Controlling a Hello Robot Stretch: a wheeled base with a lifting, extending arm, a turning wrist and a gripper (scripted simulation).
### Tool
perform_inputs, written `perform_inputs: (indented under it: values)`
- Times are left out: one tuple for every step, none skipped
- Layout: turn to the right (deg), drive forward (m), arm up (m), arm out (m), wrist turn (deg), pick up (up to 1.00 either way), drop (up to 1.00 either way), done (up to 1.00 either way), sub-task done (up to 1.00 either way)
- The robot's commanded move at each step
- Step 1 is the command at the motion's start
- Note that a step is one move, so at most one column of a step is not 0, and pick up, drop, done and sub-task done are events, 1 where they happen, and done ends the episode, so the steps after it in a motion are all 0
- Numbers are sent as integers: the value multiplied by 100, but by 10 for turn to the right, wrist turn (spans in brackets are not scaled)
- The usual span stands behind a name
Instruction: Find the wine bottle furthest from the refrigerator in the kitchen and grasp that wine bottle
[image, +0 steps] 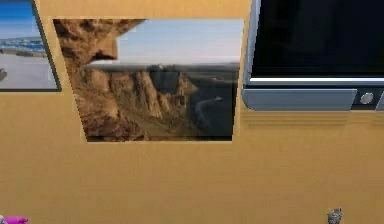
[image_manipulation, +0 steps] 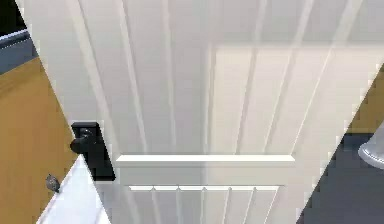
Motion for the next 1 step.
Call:
perform_inputs:
  values:
    - [0,40,0,0,0,0,0,0,0]
